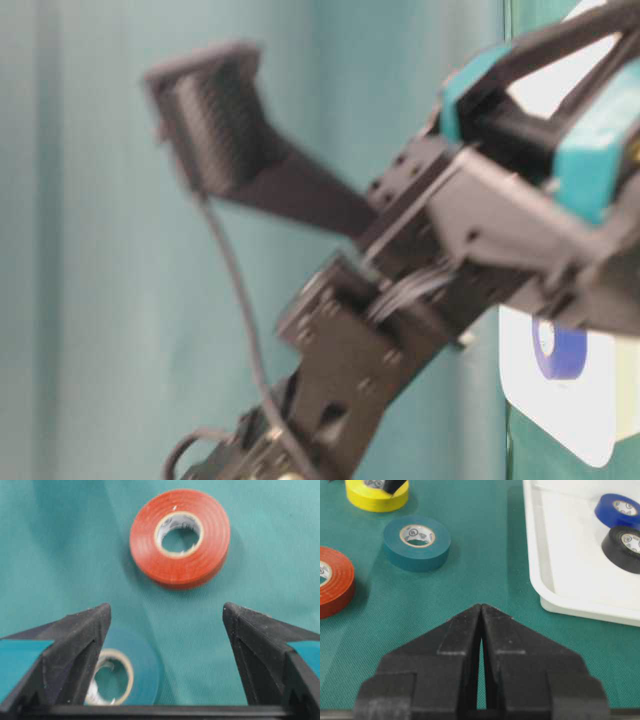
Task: Put the tape into the white case with the left arm.
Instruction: 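Reach the left gripper over to the red-orange tape roll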
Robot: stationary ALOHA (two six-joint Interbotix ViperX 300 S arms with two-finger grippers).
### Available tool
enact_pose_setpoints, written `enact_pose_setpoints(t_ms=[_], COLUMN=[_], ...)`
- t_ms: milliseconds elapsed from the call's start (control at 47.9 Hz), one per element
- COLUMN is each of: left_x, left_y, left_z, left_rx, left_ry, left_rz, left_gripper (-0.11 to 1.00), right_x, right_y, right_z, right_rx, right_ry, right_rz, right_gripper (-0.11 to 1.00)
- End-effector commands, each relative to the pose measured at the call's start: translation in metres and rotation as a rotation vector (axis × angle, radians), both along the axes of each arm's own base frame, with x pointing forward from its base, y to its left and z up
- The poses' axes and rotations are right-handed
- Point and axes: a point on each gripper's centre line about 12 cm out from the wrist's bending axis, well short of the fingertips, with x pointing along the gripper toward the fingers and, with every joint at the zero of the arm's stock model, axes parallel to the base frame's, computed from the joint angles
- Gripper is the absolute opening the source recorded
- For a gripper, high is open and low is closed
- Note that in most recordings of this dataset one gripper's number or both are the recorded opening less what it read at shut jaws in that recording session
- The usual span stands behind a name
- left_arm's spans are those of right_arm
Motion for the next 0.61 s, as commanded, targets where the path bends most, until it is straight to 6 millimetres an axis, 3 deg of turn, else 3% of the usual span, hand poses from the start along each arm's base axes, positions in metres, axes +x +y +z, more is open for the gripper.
enact_pose_setpoints(t_ms=[0,585], left_x=[0.013,0.054], left_y=[-0.009,-0.038], left_z=[0.015,0.001], left_rx=[-0.008,0.007], left_ry=[-0.039,0.011], left_rz=[-0.012,-0.053], left_gripper=[0.92,0.92], right_x=[0.002,0.002], right_y=[0.0,0.0], right_z=[0.003,0.003], right_rx=[0.0,0.0], right_ry=[-0.008,-0.006], right_rz=[-0.001,-0.001], right_gripper=[-0.09,-0.09])
